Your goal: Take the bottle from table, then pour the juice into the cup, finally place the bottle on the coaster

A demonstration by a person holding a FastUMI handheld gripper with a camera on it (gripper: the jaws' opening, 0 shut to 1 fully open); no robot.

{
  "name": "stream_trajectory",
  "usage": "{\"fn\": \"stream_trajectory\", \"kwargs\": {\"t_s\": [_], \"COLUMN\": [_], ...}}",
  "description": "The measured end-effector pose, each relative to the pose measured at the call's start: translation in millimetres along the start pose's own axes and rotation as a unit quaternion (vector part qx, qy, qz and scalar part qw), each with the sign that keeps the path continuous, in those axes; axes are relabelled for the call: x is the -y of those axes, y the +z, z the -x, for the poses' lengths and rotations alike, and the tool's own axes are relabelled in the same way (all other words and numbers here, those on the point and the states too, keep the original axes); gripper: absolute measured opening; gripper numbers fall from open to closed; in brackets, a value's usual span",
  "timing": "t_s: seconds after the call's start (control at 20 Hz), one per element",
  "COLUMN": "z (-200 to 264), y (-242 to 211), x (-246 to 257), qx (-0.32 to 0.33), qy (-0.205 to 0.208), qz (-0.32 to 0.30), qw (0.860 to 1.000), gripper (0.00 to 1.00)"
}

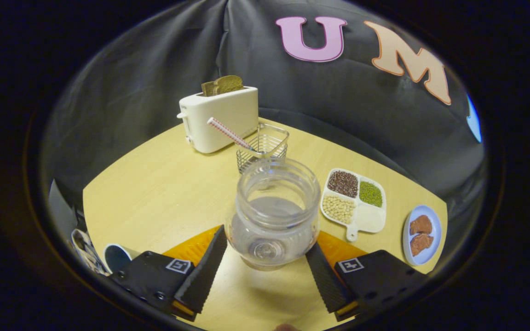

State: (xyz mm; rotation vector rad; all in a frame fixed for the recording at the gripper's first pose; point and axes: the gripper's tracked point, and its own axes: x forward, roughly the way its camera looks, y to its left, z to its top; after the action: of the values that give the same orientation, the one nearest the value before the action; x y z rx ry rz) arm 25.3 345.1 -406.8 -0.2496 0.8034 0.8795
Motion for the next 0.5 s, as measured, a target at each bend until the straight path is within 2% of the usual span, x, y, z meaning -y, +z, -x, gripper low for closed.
{"fn": "stream_trajectory", "kwargs": {"t_s": [0.2,0.5], "z": [7,33], "y": [11,41], "x": [2,5], "qx": [0.016,0.053], "qy": [-0.008,-0.024], "qz": [0.000,0.000], "qw": [1.000,0.998], "gripper": [0.99,0.99]}}
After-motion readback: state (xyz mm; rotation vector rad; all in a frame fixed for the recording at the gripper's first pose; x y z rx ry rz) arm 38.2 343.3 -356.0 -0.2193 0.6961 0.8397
